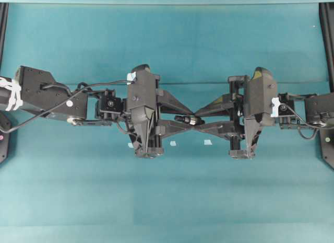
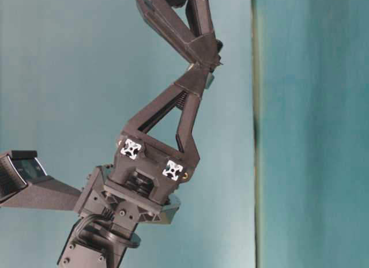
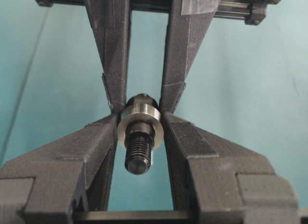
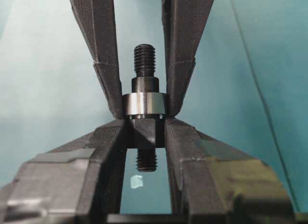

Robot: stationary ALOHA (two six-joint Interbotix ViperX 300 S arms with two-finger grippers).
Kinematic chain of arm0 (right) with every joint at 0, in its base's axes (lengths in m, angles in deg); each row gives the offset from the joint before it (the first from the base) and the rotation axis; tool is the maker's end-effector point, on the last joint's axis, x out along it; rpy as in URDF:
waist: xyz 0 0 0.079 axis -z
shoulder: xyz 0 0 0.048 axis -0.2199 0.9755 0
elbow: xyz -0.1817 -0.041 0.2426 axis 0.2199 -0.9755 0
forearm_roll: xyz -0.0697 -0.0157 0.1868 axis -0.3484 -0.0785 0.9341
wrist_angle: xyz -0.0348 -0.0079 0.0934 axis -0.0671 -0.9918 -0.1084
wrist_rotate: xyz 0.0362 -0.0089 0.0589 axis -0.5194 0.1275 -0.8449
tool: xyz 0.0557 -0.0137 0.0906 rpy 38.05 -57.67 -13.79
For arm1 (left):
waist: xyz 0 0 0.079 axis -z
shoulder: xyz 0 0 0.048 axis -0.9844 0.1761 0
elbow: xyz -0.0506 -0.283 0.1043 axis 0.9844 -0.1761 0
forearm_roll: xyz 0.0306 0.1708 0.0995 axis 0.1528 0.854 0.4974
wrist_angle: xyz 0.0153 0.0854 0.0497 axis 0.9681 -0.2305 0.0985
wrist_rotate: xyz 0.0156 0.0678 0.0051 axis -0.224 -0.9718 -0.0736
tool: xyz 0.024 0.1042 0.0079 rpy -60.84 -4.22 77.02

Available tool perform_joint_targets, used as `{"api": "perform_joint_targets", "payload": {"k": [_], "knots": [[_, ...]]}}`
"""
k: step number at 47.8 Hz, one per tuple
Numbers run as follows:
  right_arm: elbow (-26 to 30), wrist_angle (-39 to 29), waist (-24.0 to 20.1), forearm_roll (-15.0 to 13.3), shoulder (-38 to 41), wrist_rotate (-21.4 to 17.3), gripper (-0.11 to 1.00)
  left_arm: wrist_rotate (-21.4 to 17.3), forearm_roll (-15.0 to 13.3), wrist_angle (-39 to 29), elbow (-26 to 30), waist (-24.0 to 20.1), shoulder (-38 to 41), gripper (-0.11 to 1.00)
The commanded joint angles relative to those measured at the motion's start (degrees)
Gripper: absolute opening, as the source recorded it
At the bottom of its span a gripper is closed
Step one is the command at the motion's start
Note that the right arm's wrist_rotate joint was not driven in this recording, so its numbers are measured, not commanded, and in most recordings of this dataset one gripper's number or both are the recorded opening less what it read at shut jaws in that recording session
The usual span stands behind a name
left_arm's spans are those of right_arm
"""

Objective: Insert the washer onto the shaft with both hands.
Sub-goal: 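Open the left gripper and pull it back from the shaft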

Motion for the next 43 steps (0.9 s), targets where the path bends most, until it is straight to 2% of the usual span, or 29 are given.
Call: {"api": "perform_joint_targets", "payload": {"k": [1,13,15,20,24,43], "knots": [[1.5,1.1,0.1,0.0,-0.4,0.0,0.0,0.2,0.1,-0.3,1.0,0.1,-0.2,0.36],[1.5,1.1,0.1,0.0,-0.5,0.0,0.0,0.2,0.1,-0.4,0.7,0.1,-0.3,0.37],[1.5,1.1,0.1,0.0,-0.4,0.0,0.0,0.2,0.1,-0.4,0.7,0.1,-0.3,0.43],[1.4,1.1,0.1,0.0,-0.5,0.0,0.0,0.2,0.1,-0.4,0.6,0.1,-0.3,0.71],[1.5,1.1,0.1,-0.1,-0.5,0.0,0.0,0.2,0.0,-0.4,0.5,0.1,-0.4,0.82],[1.4,1.0,0.1,0.0,-0.4,0.0,0.0,0.2,0.1,-0.4,-1.1,-0.2,-1.4,0.8]]}}
